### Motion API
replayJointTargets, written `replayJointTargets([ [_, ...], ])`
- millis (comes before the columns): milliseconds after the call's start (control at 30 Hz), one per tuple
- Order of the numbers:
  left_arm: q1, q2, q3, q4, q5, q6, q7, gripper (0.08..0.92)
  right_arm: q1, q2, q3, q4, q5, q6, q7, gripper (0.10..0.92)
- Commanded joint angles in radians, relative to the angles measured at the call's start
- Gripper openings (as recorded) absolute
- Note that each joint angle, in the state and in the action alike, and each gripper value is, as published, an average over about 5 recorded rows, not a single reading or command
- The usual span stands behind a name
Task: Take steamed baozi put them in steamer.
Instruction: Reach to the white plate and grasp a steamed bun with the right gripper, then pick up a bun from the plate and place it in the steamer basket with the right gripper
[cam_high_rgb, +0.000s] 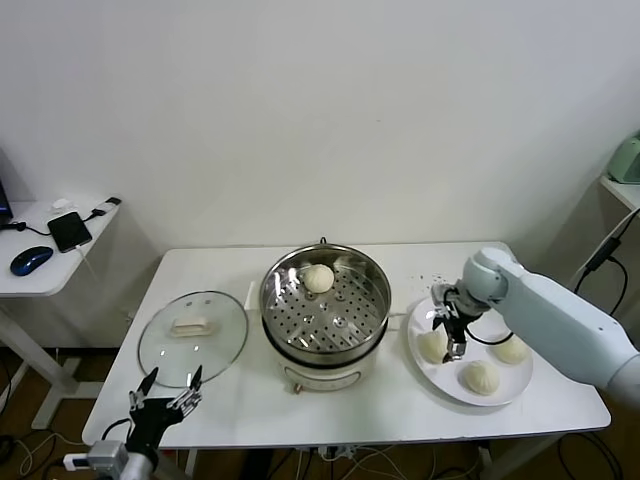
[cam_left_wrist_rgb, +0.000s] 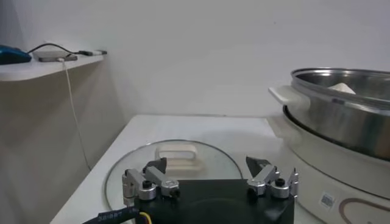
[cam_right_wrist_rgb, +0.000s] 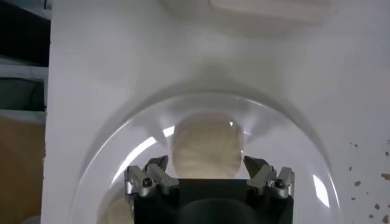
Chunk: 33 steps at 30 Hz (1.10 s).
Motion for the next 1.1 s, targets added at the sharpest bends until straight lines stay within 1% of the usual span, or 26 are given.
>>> replayJointTargets([
  [33,0.0,-0.001,0.001,0.002,0.002,-0.001,0.0,0.823,-0.002,0.002,0.002,-0.004,-0.007,0.004,0.001,0.823],
  [200,0.0,-0.001,0.001,0.004,0.002,-0.001,0.0,0.823,-0.004,0.006,0.003,-0.009,-0.009,0.003,0.005,0.818],
  [267,0.0,-0.001,0.0,0.005,0.002,-0.001,0.0,0.823,-0.003,0.005,0.003,-0.01,-0.008,0.003,0.004,0.793],
  [533,-0.003,-0.003,0.005,0.006,0.006,-0.001,-0.001,0.823,0.005,-0.001,0.014,-0.009,0.002,0.001,0.005,0.575],
  [633,-0.002,-0.004,0.008,0.005,0.011,-0.002,-0.002,0.823,0.02,-0.014,0.015,0.0,0.014,-0.002,0.004,0.529],
  [833,-0.008,-0.006,0.019,0.001,0.017,-0.006,-0.004,0.823,0.126,-0.089,-0.035,0.063,0.095,-0.031,-0.009,0.518],
  [1100,-0.024,-0.006,0.027,-0.015,0.028,-0.005,-0.005,0.823,0.439,-0.192,-0.254,0.202,0.32,-0.118,-0.04,0.518],
])
